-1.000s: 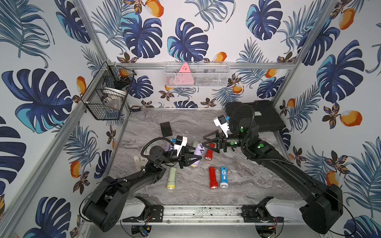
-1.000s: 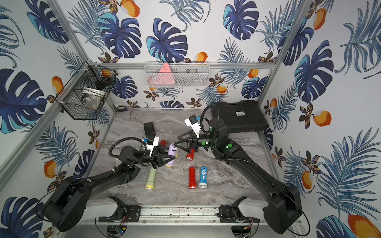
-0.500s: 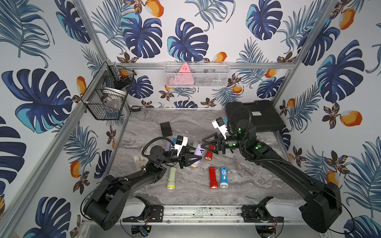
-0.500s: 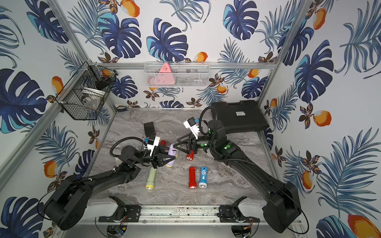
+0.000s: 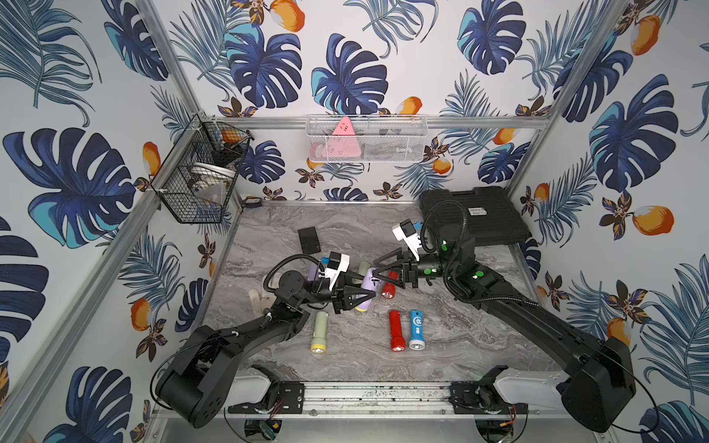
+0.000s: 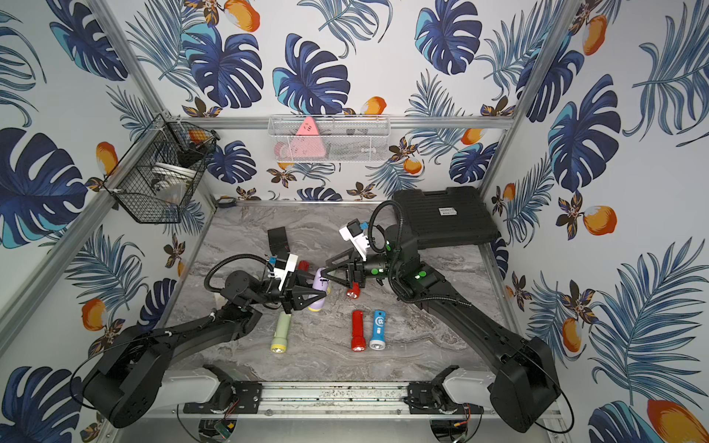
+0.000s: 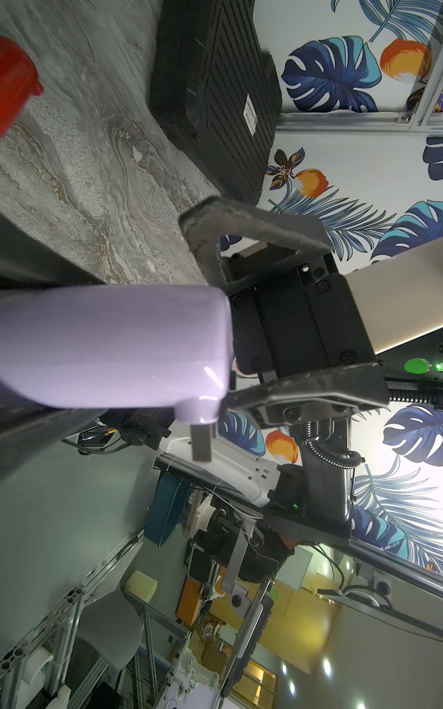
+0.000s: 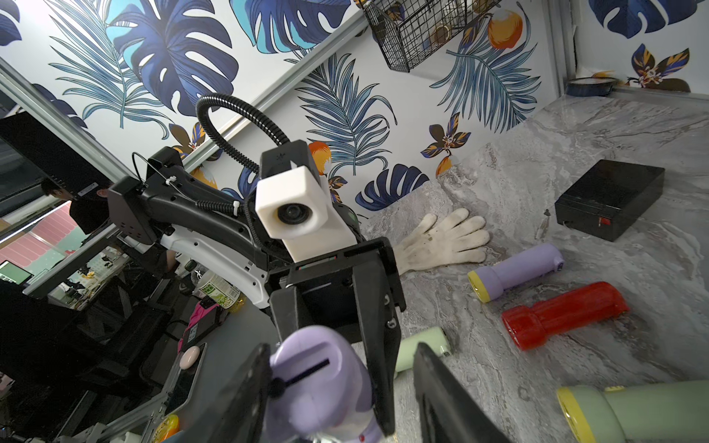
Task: Close the plug at the bottom of the flashlight
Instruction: Close the plug of the flashlight.
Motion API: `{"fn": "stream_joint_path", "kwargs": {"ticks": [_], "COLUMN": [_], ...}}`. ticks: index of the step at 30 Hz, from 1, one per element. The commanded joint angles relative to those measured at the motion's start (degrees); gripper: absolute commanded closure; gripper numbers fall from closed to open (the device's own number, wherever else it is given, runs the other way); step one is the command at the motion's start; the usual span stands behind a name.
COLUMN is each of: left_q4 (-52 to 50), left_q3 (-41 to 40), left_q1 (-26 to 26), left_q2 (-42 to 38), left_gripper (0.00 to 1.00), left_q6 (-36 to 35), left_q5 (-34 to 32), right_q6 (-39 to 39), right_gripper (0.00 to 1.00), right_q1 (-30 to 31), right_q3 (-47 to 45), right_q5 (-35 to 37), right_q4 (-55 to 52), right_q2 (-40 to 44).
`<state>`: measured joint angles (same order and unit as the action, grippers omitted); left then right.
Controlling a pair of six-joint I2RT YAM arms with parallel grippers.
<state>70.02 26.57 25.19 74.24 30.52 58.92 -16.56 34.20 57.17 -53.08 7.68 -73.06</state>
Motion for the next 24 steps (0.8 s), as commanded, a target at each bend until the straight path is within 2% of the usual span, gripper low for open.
{"fn": "stream_joint_path", "kwargs": {"ticks": [1,7,13,24], "left_q4": [7.35,8.4,7.65,-0.55], "left_q3": [0.85,0.96,1.2,4.97], "left_q1": [0.03,-0.05,-0.9,-1.29], "left_q2": [-0.3,-0.93,-2.83,-6.7], "left_gripper": [1.0,1.0,1.0,1.0], "left_q6": [1.97,2.54,1.72,-4.29], "left_q5": [-0.12,0.06,-0.15,1.96], "right_q6": [0.04,-0.84,-1.8,2.14], "right_gripper": [0.45,0.58,0.65,0.7], "right_q1": [0.42,0.65,0.94,2.4], "right_q3": [-0.57,-1.05,-1.77,-1.05], "right_q5": [0.09,-1.06,-1.91,-0.29], "right_q4": [-0.93,0.12,0.48,-5.57], "right_q2": [-0.63,-1.13,-1.91,-2.96]}}
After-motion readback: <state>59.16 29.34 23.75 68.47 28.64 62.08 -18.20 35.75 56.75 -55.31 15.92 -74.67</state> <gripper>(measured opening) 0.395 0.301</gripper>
